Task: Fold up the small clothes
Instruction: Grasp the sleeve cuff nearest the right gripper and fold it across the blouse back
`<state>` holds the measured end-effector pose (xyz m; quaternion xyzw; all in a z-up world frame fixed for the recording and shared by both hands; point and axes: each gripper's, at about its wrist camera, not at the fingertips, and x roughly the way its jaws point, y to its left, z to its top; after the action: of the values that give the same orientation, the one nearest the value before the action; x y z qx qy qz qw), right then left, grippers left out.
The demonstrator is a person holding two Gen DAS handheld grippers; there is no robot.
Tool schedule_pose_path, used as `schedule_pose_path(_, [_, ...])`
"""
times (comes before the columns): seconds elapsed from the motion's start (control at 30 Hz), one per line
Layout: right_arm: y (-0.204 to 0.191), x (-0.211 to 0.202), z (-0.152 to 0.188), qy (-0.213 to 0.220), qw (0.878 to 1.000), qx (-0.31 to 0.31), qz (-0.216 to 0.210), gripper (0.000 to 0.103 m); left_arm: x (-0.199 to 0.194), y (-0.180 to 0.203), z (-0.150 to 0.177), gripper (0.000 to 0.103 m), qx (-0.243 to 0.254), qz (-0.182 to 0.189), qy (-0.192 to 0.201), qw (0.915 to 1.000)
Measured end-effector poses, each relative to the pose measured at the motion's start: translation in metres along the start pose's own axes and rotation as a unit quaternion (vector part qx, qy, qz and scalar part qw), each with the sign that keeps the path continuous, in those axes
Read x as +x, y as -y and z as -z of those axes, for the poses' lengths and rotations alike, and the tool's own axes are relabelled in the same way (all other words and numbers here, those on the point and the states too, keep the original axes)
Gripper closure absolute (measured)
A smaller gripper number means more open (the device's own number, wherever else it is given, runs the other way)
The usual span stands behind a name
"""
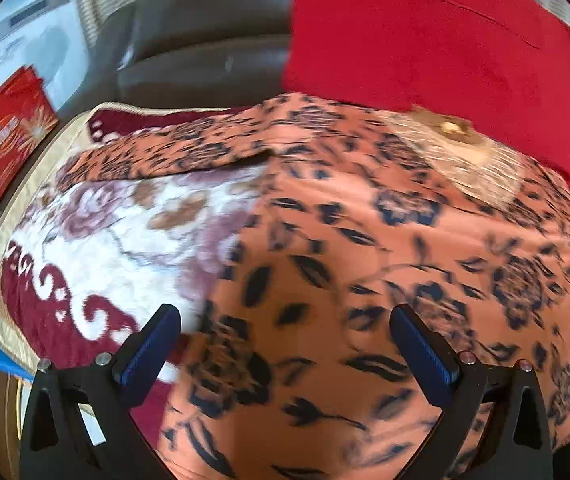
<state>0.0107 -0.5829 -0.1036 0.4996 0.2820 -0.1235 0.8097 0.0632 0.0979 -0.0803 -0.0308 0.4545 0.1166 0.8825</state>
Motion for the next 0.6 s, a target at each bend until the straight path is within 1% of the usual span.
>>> schedule_pose_path(0.03, [0.024, 0.007, -0.022, 0.009, 0.999, 0.044, -0.001, 0.012, 0.003, -0.006, -0.001, 0.000, -0.007, -0.008, 0.000, 0.9999])
schedule_pose_path(0.07, [0.039, 0.013, -0.035, 0.011, 0.997, 0.072, -0.002, 0.013, 0.007, -0.013, -0.003, 0.000, -0.015, -0.013, -0.002, 0.9998])
schedule_pose_path(0.1, [0.056, 0.023, -0.049, 0.009, 0.995, 0.102, 0.000, 0.019, 0.010, -0.019, -0.005, 0.000, -0.025, -0.017, -0.004, 0.9995])
schedule_pose_path(0.13, [0.066, 0.029, -0.058, 0.009, 0.993, 0.117, 0.001, 0.024, 0.013, -0.024, -0.007, 0.000, -0.032, -0.020, -0.006, 0.9993])
schedule_pose_path(0.17, [0.074, 0.037, -0.067, 0.007, 0.992, 0.127, 0.002, 0.025, 0.016, -0.031, -0.009, 0.000, -0.041, -0.026, -0.005, 0.9988])
schedule_pose_path(0.23, [0.077, 0.051, -0.082, 0.012, 0.991, 0.131, 0.006, 0.026, 0.020, -0.039, -0.014, 0.000, -0.055, -0.028, -0.003, 0.9981])
schedule_pose_path(0.27, [0.077, 0.051, -0.082, 0.012, 0.991, 0.131, 0.006, 0.026, 0.021, -0.043, -0.015, 0.000, -0.062, -0.028, -0.004, 0.9977])
schedule_pose_path(0.33, [0.073, 0.058, -0.089, 0.018, 0.993, 0.117, 0.025, 0.027, 0.025, -0.049, -0.019, 0.000, -0.077, -0.025, -0.004, 0.9967])
schedule_pose_path(0.37, [0.071, 0.061, -0.092, 0.020, 0.993, 0.114, 0.039, 0.030, 0.028, -0.053, -0.019, 0.000, -0.082, -0.025, -0.003, 0.9963])
schedule_pose_path(0.4, [0.071, 0.064, -0.094, 0.022, 0.992, 0.111, 0.048, 0.037, 0.031, -0.055, -0.019, 0.000, -0.085, -0.026, -0.004, 0.9961])
schedule_pose_path(0.47, [0.076, 0.065, -0.096, 0.029, 0.990, 0.113, 0.074, 0.061, 0.036, -0.059, -0.018, 0.000, -0.087, -0.025, -0.007, 0.9959])
schedule_pose_path(0.5, [0.078, 0.067, -0.096, 0.032, 0.989, 0.114, 0.091, 0.078, 0.040, -0.062, -0.016, 0.000, -0.088, -0.025, -0.011, 0.9957])
schedule_pose_path(0.53, [0.082, 0.068, -0.098, 0.033, 0.987, 0.113, 0.106, 0.087, 0.042, -0.064, -0.014, 0.000, -0.089, -0.025, -0.014, 0.9956])
schedule_pose_path(0.6, [0.082, 0.069, -0.101, 0.035, 0.986, 0.100, 0.127, 0.092, 0.047, -0.070, -0.009, 0.000, -0.097, -0.021, -0.017, 0.9949])
